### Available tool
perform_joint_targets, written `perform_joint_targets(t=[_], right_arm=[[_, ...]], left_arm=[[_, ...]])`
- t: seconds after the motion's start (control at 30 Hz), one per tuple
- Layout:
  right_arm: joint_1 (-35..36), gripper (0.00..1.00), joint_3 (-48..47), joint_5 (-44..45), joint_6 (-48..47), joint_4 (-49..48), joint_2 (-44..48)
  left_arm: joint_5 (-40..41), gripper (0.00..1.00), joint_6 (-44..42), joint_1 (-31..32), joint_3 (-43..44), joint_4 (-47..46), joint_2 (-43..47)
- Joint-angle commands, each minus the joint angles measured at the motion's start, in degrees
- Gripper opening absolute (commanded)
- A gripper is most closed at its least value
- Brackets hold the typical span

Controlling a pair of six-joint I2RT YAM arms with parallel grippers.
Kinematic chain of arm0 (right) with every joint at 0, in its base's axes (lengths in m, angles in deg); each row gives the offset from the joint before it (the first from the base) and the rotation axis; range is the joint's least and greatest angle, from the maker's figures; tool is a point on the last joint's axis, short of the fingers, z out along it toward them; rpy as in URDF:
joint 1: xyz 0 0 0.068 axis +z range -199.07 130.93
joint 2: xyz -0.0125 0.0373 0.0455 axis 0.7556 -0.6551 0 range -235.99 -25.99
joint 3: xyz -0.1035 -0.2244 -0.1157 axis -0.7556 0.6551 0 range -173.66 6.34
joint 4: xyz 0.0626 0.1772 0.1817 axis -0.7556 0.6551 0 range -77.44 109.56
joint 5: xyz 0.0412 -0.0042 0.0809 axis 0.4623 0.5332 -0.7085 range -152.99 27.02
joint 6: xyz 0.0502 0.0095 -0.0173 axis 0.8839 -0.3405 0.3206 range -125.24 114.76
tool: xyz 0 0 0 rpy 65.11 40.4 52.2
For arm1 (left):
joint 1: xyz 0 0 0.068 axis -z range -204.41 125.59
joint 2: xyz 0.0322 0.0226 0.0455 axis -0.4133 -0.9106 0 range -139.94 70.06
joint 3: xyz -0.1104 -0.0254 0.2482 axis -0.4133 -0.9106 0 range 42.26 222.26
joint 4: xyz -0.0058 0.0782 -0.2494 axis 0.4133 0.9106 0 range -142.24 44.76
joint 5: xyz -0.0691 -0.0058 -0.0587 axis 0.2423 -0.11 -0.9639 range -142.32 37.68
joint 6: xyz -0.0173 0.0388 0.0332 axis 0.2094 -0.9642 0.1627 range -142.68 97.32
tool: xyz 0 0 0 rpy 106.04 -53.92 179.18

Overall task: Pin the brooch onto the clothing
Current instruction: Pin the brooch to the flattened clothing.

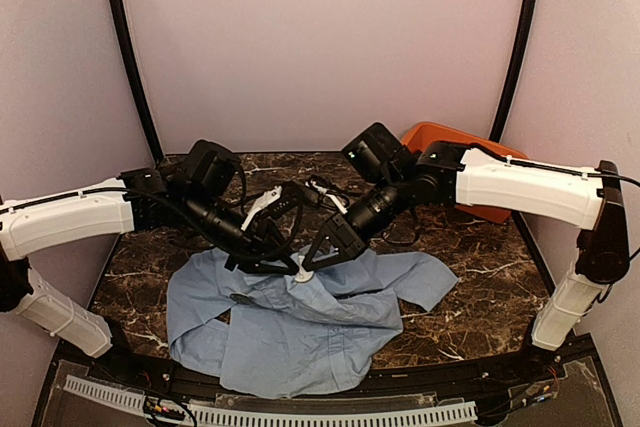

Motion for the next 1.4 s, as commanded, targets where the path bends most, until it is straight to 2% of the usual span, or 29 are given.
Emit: perform_joint_targets(t=[0.0, 0.73, 1.37], right_arm=[[0.24, 0.00, -2.96, -1.47, -0.21, -2.45, -0.14], [0.61, 0.00, -6.34, 1.02, 3.80, -0.45, -1.90], [1.71, 0.00, -8.86, 5.10, 1.40, 3.77, -2.18]], left_arm=[[2.20, 0.25, 0.10, 0.25, 1.34, 1.45, -0.68], [13.07, 0.24, -1.89, 3.37, 2.76, 4.88, -1.76], [20.09, 0.22, -3.32, 4.27, 5.47, 9.15, -4.00]])
